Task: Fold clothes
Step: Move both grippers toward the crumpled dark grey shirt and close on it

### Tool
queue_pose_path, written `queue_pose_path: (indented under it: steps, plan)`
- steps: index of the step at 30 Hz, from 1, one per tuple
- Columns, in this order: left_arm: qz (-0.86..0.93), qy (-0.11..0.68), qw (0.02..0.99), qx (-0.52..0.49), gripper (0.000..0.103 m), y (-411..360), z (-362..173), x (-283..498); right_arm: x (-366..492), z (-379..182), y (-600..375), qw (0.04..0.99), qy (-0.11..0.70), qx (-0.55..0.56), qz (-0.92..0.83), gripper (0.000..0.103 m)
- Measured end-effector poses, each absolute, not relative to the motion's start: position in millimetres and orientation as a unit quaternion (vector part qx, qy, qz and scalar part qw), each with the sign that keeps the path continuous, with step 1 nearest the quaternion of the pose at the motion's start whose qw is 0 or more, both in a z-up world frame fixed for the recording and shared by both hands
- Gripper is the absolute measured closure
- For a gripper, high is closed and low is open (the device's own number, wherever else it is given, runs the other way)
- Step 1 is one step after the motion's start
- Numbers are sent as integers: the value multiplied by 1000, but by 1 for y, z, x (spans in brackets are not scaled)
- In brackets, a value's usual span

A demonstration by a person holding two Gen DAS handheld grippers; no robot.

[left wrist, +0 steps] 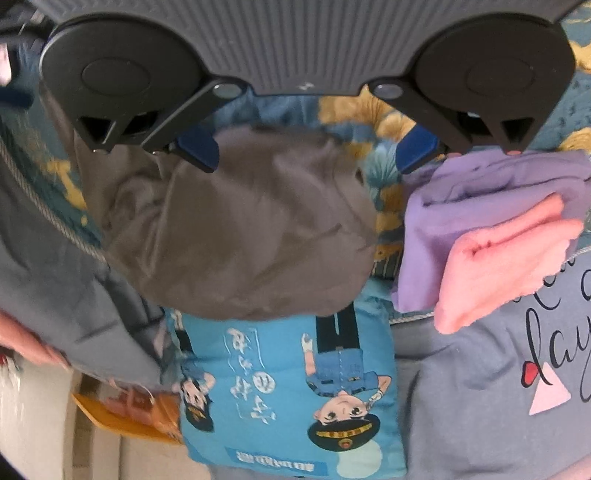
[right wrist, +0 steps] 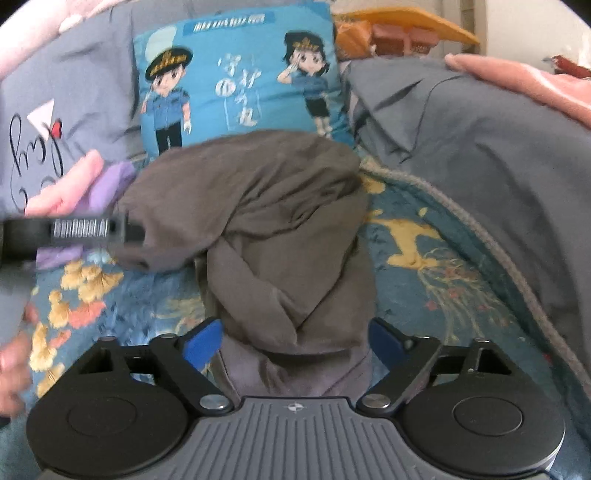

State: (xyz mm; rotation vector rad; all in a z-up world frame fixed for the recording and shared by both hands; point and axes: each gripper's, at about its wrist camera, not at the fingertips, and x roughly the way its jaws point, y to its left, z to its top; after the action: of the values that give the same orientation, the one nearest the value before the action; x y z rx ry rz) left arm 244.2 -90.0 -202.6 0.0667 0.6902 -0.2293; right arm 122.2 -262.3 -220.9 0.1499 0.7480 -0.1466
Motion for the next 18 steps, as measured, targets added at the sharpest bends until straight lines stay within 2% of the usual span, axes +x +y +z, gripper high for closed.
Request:
queue_pose_path:
  steps: [5,12,18]
  plan:
    - [-101,333,937,26,0,-93,-204,253,128,-236,-259,921,382,36,-76,45]
    - [-98,306,947,-21,0,-79,-194,226,126,-235,-261,922,377,44,-77,45]
    - [-95,331,937,-56,0,-70,-207,239,126,-236,-261,923,376,41,-76,44]
